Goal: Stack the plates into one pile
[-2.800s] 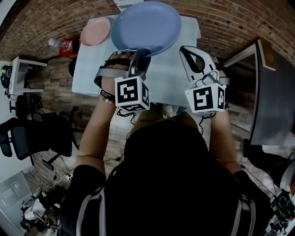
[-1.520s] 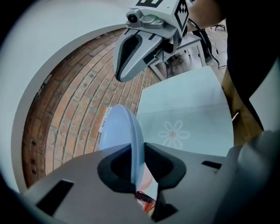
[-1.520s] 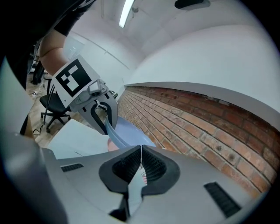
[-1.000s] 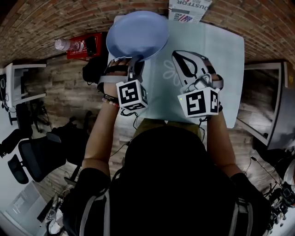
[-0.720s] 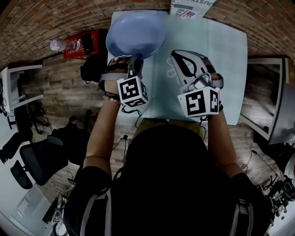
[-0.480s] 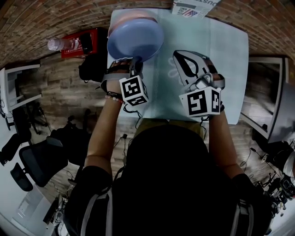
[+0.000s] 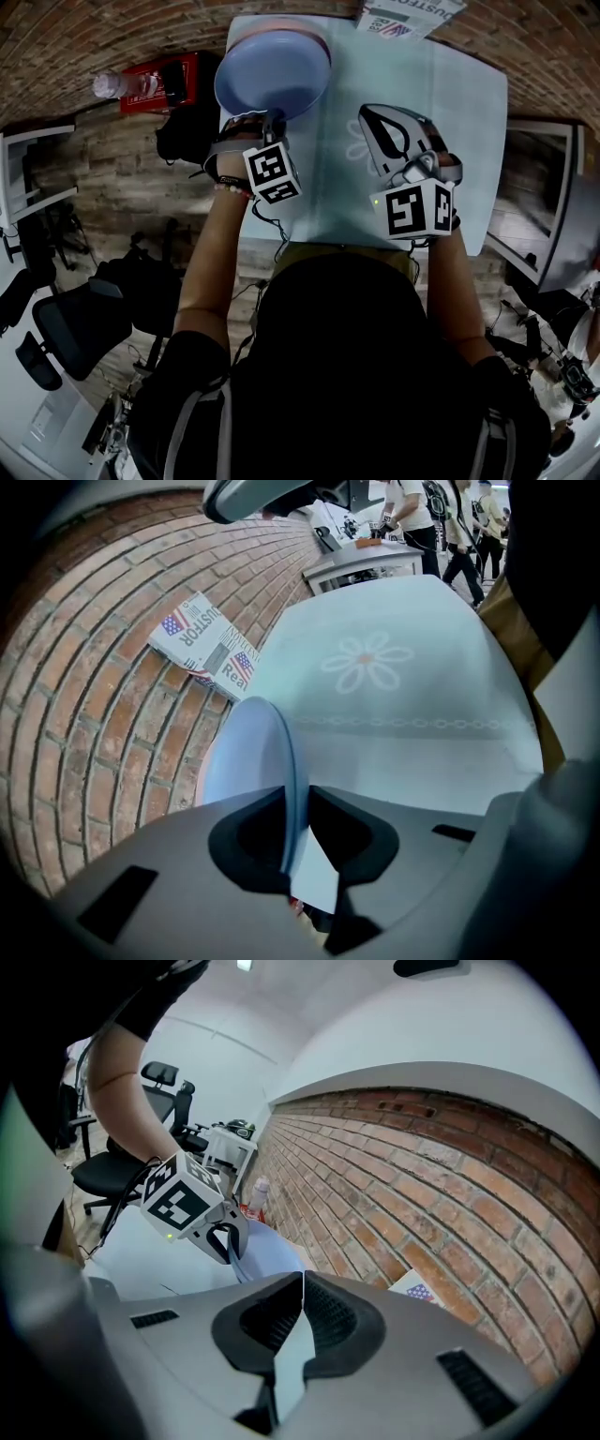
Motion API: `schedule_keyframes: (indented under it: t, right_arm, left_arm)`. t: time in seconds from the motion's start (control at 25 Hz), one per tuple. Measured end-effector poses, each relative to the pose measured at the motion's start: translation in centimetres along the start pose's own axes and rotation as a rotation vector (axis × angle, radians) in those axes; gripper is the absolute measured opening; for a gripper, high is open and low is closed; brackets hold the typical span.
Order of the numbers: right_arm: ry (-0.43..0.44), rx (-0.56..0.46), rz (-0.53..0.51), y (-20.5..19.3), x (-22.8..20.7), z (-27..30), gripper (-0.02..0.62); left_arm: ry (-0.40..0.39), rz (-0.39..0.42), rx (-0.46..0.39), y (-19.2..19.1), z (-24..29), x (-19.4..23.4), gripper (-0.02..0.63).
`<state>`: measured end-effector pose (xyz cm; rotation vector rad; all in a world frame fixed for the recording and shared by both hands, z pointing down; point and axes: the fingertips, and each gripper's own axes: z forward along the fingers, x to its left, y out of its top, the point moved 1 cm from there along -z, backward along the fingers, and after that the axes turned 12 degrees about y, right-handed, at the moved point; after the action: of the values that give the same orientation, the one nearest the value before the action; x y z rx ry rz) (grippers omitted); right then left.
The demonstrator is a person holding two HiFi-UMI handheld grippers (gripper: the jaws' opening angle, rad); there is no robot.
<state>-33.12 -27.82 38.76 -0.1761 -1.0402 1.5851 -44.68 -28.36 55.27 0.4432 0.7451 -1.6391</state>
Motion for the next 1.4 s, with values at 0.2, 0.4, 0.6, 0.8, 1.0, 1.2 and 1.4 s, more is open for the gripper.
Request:
schedule_keyframes:
  t: [0.2,0.4,0.6,0.8,1.0,1.2,1.4]
  right_arm:
    - [0.001,0.023,-0.012,0.1,-0.3,0.1,0.037]
    - [-0.003,0.034,-0.027,0.2,-0.6,0.1,0.037]
    - [-0.004,0.037,-0.032,0.2,-0.6,-0.1,0.037]
    - [-0.003,0.036,-0.035,0.3,-0.2,-0.2,0.037]
    - [-0.006,0.037,-0.036,0.4,0.2,-0.5,0.037]
    - [-0.005,0.039,-0.038,0.5,1.0,-0.9,0.037]
    - [-0.013,0.031,-0.040,0.4,1.3,-1.7,0.037]
  left_arm:
    - [-0.014,0.001,0.013,-0.5,0.7,-0.3,0.074]
    - [-0.011,-0.028,0.024,-0.7,1.3,-0.8,0.084]
    - [0.004,-0.049,0.009,-0.5,1.3,-1.0,0.104]
    - [0.011,-0.051,0.019,-0.8,1.3,-0.9,0.110]
    - [0.005,-0.061,0.024,-1.1,0.8,-1.2,0.110]
    - [0.003,-0.069,0.028,-1.2,0.3,-1.8,0.110]
    - [0.001,-0.096,0.022,-0.2,-0.6,-1.8,0.110]
